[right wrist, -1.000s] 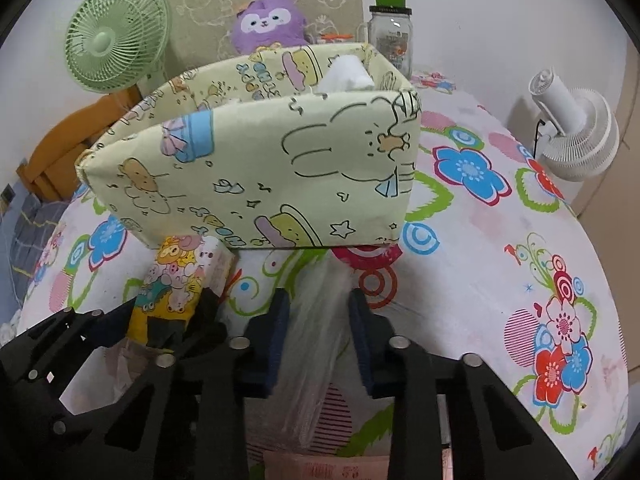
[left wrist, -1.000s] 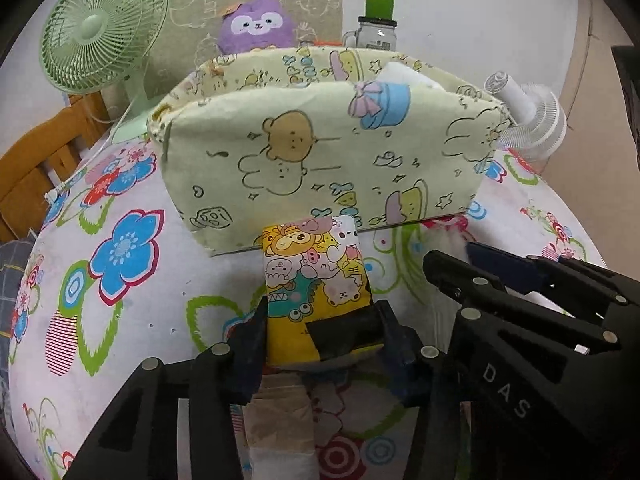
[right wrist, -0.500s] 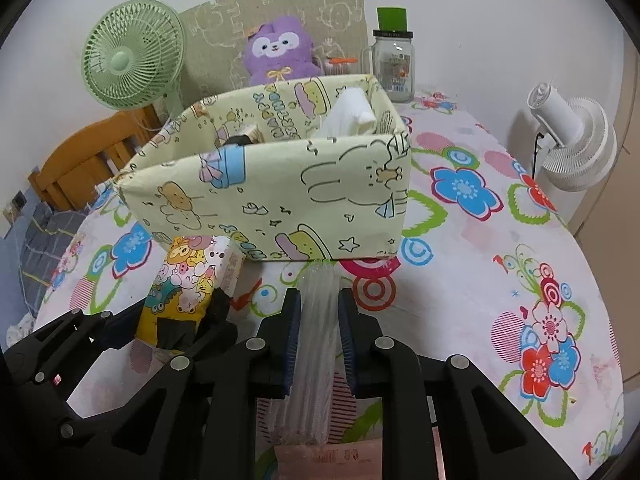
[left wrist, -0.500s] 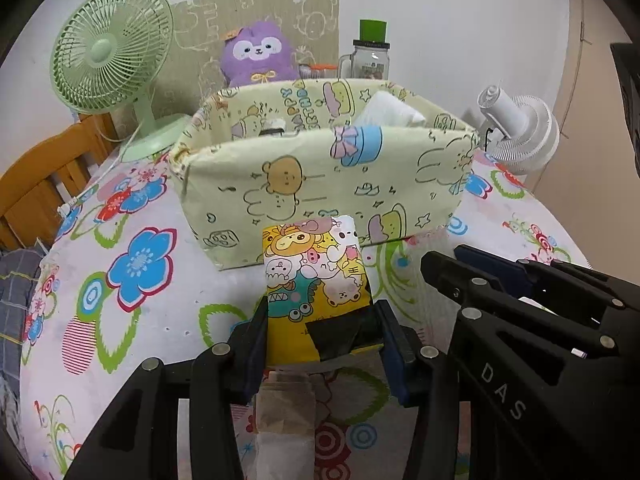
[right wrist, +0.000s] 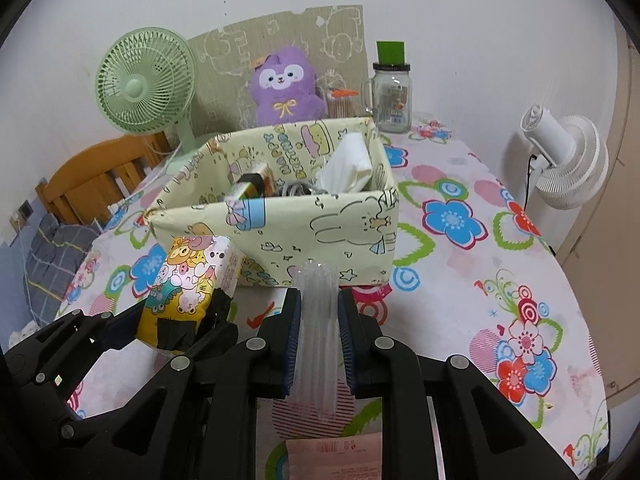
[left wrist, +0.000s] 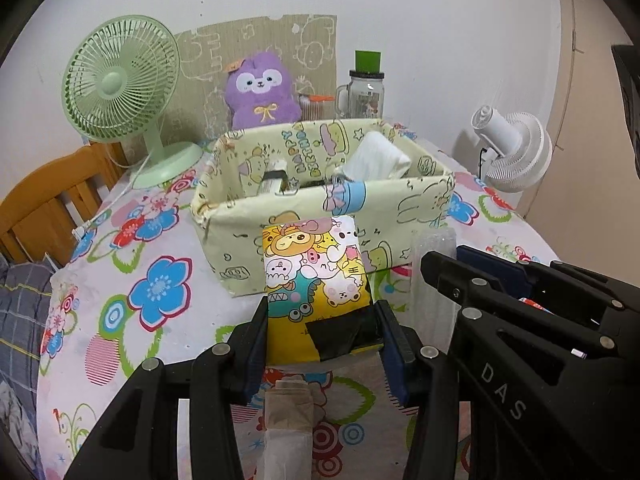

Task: Organize soft objects
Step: 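Carry the yellow pack and clear tubes with both tools over the basket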

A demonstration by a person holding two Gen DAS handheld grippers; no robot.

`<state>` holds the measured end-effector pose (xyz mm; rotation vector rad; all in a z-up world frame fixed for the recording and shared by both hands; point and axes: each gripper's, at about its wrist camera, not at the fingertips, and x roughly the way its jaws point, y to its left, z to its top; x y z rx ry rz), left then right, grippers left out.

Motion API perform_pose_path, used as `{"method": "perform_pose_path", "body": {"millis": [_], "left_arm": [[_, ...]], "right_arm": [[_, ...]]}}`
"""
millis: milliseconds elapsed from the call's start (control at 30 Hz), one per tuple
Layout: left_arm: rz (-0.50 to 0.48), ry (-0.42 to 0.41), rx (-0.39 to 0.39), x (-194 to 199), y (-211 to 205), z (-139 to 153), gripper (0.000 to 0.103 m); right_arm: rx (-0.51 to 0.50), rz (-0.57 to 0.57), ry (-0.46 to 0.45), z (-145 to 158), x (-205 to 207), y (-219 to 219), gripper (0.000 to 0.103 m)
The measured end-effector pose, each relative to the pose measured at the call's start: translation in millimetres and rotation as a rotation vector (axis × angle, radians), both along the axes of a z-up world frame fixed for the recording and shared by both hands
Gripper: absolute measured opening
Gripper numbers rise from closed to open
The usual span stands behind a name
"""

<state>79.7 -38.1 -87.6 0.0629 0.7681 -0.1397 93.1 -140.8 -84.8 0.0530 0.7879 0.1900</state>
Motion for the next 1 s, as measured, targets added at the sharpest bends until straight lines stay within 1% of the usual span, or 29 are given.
{"method": "perform_pose_path", "body": {"millis": [567, 1000], "left_arm": [[0.0, -0.06, 0.005, -10, -2, 27, 0.05], [0.008, -0.121, -0.004, -16, 0, 60, 0.05]], "right_arm": [[0.013, 0.01, -0.063, 30, -10, 0, 0.022], [0.008, 0.02, -0.124, 63, -15, 2, 0.022]]}}
